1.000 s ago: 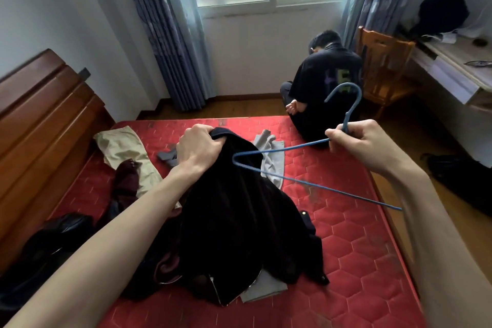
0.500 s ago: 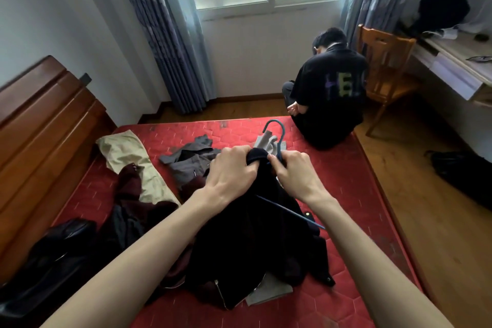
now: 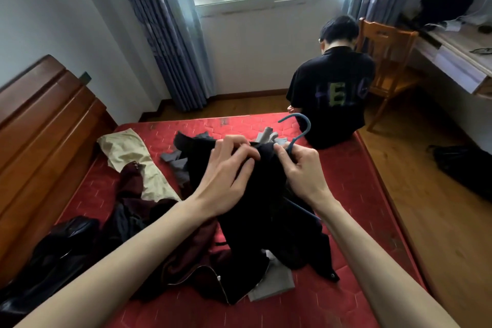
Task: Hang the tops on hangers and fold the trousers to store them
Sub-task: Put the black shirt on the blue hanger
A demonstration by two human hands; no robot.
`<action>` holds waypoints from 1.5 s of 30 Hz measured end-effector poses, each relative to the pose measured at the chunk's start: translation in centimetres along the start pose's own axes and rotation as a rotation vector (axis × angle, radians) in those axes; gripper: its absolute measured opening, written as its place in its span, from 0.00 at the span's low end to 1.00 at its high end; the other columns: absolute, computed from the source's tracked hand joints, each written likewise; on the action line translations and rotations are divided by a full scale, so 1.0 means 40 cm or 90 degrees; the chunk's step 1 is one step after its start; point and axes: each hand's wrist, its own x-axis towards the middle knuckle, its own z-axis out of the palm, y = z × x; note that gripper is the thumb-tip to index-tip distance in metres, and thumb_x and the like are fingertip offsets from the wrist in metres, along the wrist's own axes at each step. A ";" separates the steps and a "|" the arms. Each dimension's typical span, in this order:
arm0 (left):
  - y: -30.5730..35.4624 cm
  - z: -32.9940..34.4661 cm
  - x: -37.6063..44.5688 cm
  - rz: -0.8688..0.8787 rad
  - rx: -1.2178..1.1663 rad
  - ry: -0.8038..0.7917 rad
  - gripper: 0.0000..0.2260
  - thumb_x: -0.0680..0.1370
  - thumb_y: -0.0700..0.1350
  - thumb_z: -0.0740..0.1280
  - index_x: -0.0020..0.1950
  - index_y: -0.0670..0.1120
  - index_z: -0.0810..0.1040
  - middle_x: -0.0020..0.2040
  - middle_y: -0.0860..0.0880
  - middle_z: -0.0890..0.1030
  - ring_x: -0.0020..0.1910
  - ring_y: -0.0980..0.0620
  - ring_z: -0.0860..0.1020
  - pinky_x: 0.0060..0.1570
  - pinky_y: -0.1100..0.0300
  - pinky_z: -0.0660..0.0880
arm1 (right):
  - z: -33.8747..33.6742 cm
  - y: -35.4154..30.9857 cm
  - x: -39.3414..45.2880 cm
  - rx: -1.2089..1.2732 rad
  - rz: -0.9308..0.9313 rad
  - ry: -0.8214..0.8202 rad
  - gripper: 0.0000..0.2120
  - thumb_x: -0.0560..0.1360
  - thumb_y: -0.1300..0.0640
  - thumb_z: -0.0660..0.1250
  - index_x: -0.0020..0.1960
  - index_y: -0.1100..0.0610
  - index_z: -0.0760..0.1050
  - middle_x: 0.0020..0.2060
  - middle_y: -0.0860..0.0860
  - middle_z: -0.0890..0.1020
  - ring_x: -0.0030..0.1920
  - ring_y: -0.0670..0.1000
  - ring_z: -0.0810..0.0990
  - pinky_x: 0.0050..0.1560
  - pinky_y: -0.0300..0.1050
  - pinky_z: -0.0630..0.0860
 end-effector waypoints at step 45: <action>-0.189 -0.305 -0.102 -0.009 -0.027 0.193 0.22 0.83 0.50 0.65 0.44 0.30 0.78 0.41 0.32 0.80 0.41 0.29 0.78 0.43 0.30 0.74 | 0.001 0.166 0.127 -0.169 0.096 -0.409 0.31 0.73 0.64 0.66 0.75 0.48 0.69 0.66 0.54 0.79 0.61 0.50 0.80 0.61 0.35 0.75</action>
